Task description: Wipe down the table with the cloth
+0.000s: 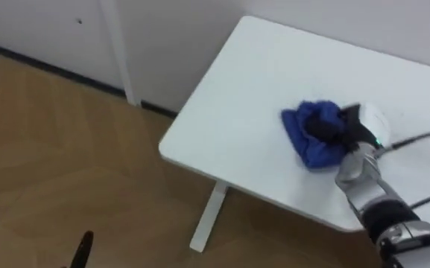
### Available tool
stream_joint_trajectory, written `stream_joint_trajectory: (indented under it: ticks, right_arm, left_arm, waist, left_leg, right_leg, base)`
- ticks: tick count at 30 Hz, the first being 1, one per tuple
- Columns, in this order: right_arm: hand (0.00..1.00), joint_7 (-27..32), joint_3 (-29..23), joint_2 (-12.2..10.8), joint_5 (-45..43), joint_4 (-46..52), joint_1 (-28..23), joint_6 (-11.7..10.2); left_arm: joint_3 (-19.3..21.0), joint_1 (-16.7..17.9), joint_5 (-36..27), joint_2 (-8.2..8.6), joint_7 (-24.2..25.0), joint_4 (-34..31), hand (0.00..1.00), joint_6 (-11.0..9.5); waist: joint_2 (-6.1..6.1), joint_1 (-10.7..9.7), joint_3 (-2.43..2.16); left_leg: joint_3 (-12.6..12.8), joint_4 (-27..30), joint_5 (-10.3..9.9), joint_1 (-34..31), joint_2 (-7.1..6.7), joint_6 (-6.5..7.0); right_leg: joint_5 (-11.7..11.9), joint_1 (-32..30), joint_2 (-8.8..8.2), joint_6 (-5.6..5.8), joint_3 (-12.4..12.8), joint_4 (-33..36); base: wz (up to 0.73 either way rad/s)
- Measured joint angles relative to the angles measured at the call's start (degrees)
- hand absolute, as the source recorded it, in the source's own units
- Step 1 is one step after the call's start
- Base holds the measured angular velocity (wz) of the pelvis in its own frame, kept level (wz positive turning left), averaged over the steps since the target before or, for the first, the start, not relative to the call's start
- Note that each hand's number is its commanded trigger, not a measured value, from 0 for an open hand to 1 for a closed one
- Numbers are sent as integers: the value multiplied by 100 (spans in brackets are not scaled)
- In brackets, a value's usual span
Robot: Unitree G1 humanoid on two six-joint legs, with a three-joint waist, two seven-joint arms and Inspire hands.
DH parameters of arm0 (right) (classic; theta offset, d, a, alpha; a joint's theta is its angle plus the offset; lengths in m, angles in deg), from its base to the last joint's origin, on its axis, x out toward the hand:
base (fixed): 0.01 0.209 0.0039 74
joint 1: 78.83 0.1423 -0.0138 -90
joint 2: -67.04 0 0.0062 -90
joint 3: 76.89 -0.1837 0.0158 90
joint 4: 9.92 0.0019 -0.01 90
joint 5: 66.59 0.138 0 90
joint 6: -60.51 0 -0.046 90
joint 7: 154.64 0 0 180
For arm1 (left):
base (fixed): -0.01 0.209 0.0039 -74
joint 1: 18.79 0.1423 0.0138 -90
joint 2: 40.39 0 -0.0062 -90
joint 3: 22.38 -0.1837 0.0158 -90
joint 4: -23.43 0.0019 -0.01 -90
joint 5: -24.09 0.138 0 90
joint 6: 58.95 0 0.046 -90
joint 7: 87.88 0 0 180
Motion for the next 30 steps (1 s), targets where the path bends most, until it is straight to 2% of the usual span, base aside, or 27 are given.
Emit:
stream_joint_trajectory:
  ticks: [1,2,3,4,5,6,7,8,9,11,12,13,14,15,16,17,18,19,20,22,23,24,25,26,27,28,30]
  right_arm:
    - [100,-92,0,0,-6,46,-61,-91]
    - [100,-112,-5,6,-38,118,-123,-196]
    - [100,-122,-17,32,-61,207,-183,-231]
    - [100,-129,-56,116,-101,334,-372,-313]
    - [100,-130,-286,136,-109,437,-622,-394]
    - [100,-133,-409,167,-120,517,-784,-403]
    - [100,-106,-665,221,-168,570,-1140,-469]
    - [100,-63,-927,253,-214,663,-1526,-517]
    - [100,-55,-1068,280,-221,740,-1723,-524]
    - [100,-39,-1433,349,-297,1053,-2314,-539]
    - [100,-46,-1456,363,-297,1123,-2399,-539]
    - [100,-53,-1458,341,-359,1174,-2390,-525]
    - [100,-84,-1435,309,-426,1259,-2329,-444]
    - [100,-152,-1306,258,-476,1387,-2175,-248]
    - [100,-209,-1200,211,-570,1429,-2047,-116]
    - [100,-383,-780,112,-692,1674,-1789,202]
    - [100,-514,-502,48,-817,1836,-1642,338]
    - [100,-789,127,-112,-1132,2099,-1306,524]
    - [100,-1043,636,-349,-1419,2223,-957,570]
    - [100,-1287,1235,-643,-1496,2312,-568,526]
    - [100,-1359,1412,-705,-1498,2314,-439,411]
    - [100,-1366,1424,-703,-1500,2285,-420,358]
    - [100,-1366,1420,-698,-1497,2190,-429,355]
    - [100,-1350,1388,-661,-1479,2049,-507,357]
    - [100,-1338,1335,-633,-1469,1990,-585,355]
    - [100,-1201,1151,-570,-1340,1880,-829,254]
    - [100,-848,900,-543,-1174,1844,-1229,-37]
  left_arm:
    - [61,74,-43,-117,33,-3,0,4]
    - [177,226,-113,-206,39,-44,0,14]
    - [256,328,-207,-206,31,-60,0,26]
    - [320,572,-377,-136,34,-40,0,51]
    - [346,817,-395,-82,49,-39,0,133]
    - [346,974,-392,-33,50,-44,0,189]
    - [350,1306,-394,58,52,-46,0,293]
    - [469,1602,-389,126,54,-60,0,400]
    - [556,1709,-376,158,53,-86,0,465]
    - [692,1799,-350,269,51,-117,0,625]
    - [689,1798,-353,296,46,-163,0,629]
    - [694,1768,-346,352,38,-321,0,633]
    - [694,1604,-344,399,13,-413,0,616]
    - [678,1446,-371,446,-26,-434,0,576]
    - [677,1367,-408,467,-70,-430,0,555]
    - [669,1231,-497,486,-146,-430,0,552]
    - [657,1177,-557,495,-176,-429,0,561]
    - [588,1085,-652,517,-195,-426,0,605]
    - [502,1036,-688,551,-196,-438,0,642]
    - [486,971,-688,622,-196,-529,0,699]
    - [387,853,-686,624,-194,-554,0,736]
    - [377,795,-683,639,-192,-557,0,759]
    - [325,776,-684,659,-192,-570,0,767]
    - [291,791,-706,655,-191,-563,0,767]
    - [290,818,-744,654,-192,-549,0,767]
    - [272,931,-831,632,-190,-540,0,760]
    - [279,1150,-872,600,-192,-442,0,733]
  waist:
    - [-59,37,5]
    - [-120,83,-1]
    - [-116,97,-17]
    - [23,88,-16]
    - [-12,-116,-37]
    - [-13,-235,-41]
    - [15,-461,-36]
    - [0,-723,-27]
    - [-7,-824,-25]
    - [32,-1035,-22]
    - [49,-1039,-32]
    - [112,-1065,-31]
    - [187,-989,-19]
    - [265,-811,-38]
    - [301,-702,-41]
    - [281,-449,-58]
    - [285,-402,-56]
    - [277,-358,-66]
    - [292,-327,-77]
    - [276,-286,-83]
    - [231,-214,-72]
    - [220,-158,-63]
    - [214,-104,-63]
    - [200,-108,-57]
    - [191,-115,-49]
    - [170,-139,-37]
    - [146,-295,-21]
  left_leg:
    - [-137,-99,112,-9,202,-236]
    - [-229,-192,215,12,431,-520]
    - [-274,-233,275,39,570,-645]
    - [-346,-426,447,126,892,-513]
    - [-290,-679,813,152,987,-97]
    - [-200,-738,1002,167,1010,-48]
    - [-38,-681,1160,229,942,-123]
    - [33,-570,1137,308,749,-115]
    - [96,-466,1081,342,663,-110]
    - [159,18,411,501,46,-35]
    - [197,84,238,542,-129,45]
    - [199,181,-29,611,-484,274]
    - [255,171,-174,663,-814,469]
    - [355,-2,-251,714,-1057,635]
    - [408,-76,-235,739,-1112,777]
    - [608,-253,-161,787,-1070,790]
    - [676,-337,-118,785,-1042,757]
    - [750,-482,-34,771,-1011,737]
    - [752,-603,48,782,-1014,691]
    - [677,-781,154,782,-1063,669]
    - [512,-896,240,775,-1128,662]
    - [424,-949,286,777,-1159,663]
    - [214,-1019,346,791,-1224,672]
    - [10,-1080,380,832,-1309,676]
    - [-83,-1096,389,858,-1343,682]
    - [-235,-1101,389,893,-1407,683]
    - [-374,-1102,380,959,-1476,692]
  right_leg:
    - [72,6,100,4,-49,-48]
    - [6,-101,262,183,-144,120]
    - [-193,-119,369,468,-231,360]
    - [-556,-248,652,291,-380,799]
    - [-854,-237,744,158,-557,1006]
    - [-977,-189,788,62,-615,1067]
    - [-1098,3,860,-101,-729,1003]
    - [-1131,278,924,-187,-865,795]
    - [-1117,395,963,-280,-907,668]
    - [-1019,738,1127,-551,-1103,259]
    - [-993,765,1149,-596,-1117,207]
    - [-948,809,1216,-677,-1130,116]
    - [-930,754,1275,-731,-1031,114]
    - [-905,621,1357,-778,-784,150]
    - [-885,541,1419,-814,-622,169]
    - [-820,340,1524,-930,-231,197]
    - [-785,230,1596,-994,-88,205]
    - [-705,78,1692,-1114,84,189]
    - [-615,0,1727,-1106,156,126]
    - [-594,-52,1716,-1067,168,125]
    - [-613,-64,1679,-1036,97,127]
    - [-617,-59,1669,-1029,87,122]
    - [-606,-28,1624,-950,78,138]
    - [-629,63,1560,-761,46,141]
    - [-654,130,1533,-713,-3,131]
    - [-688,277,1491,-627,-133,98]
    - [-687,466,1446,-564,-225,-17]
  base:
    - [39]
    - [27]
    - [8]
    - [32]
    - [51]
    - [84]
    - [89]
    - [83]
    - [70]
    - [35]
    - [-5]
    - [-32]
    - [-71]
    - [-88]
    - [-146]
    - [-129]
    - [-139]
    - [-81]
    - [-55]
    - [20]
    - [63]
    - [94]
    - [106]
    - [104]
    - [90]
    - [71]
    - [50]
